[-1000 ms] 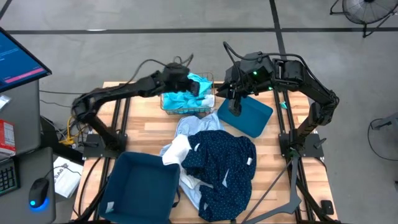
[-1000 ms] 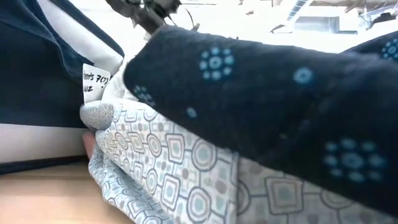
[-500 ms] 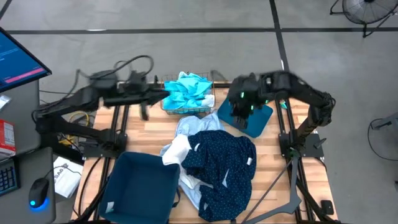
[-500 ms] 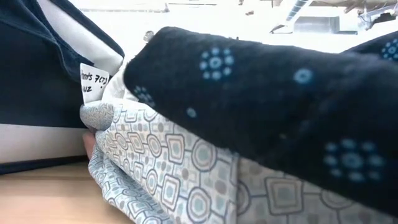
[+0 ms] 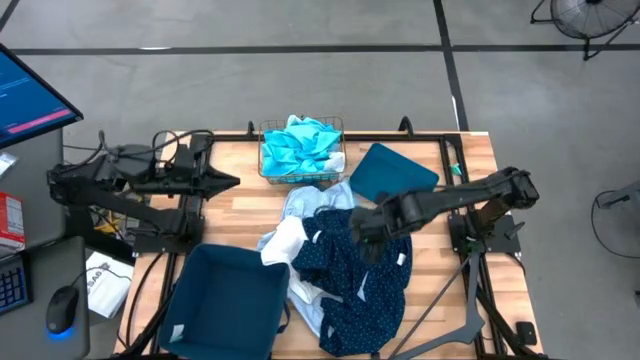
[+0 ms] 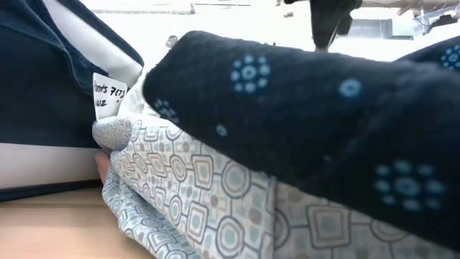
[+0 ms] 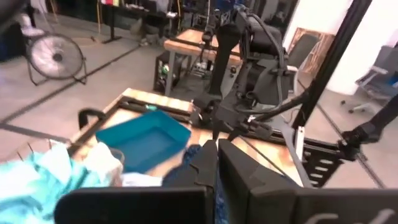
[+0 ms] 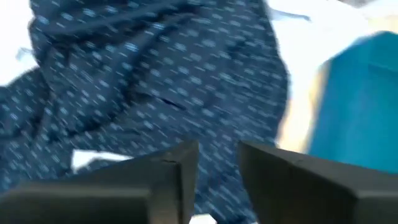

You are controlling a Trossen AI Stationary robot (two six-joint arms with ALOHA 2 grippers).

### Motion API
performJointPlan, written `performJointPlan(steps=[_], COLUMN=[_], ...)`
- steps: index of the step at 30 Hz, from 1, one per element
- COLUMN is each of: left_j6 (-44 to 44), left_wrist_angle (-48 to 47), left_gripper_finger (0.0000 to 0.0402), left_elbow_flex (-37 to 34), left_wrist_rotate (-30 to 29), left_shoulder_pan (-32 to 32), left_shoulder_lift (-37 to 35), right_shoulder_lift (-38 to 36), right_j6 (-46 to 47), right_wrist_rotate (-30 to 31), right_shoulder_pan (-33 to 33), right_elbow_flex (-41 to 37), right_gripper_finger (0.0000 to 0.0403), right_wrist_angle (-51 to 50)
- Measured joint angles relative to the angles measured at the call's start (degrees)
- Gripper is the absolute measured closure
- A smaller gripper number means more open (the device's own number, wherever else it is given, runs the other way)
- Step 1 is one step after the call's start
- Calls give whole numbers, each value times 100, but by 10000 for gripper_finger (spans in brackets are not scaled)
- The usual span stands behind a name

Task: Pick & Place Cloths
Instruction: Put the dark blue polo shirt into the blue bin

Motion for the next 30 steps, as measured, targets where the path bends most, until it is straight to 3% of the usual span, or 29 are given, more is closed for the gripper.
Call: performJointPlan(steps=[5,10,17,21,24,27,30], left_j6=[-284,-449,-529,-665,-773,-810,-816], left_wrist_angle=[7,36,42,64,93,122,131], left_gripper_finger=[376,323,223,167,142,136,141], left_elbow_flex=[-639,-1055,-1365,-1464,-1472,-1476,-1476], left_wrist_rotate=[35,485,845,790,727,725,725], left_shoulder_pan=[-46,-46,-46,-44,-44,-44,-44], left_shoulder_lift=[-387,-489,-283,-209,-165,-171,-183], right_shoulder_lift=[0,-2,104,341,636,815,923], right_j6=[311,503,506,506,507,500,457], right_wrist_rotate=[-11,-1,-11,-40,-42,-83,-257], right_shoulder_pan=[86,-47,-243,-326,-322,-308,-311], right_elbow_flex=[-743,-1165,-1639,-1786,-1802,-1805,-1794], right_gripper_finger=[203,101,38,38,59,117,216], right_wrist_angle=[1251,1876,2447,3050,3197,3167,3173])
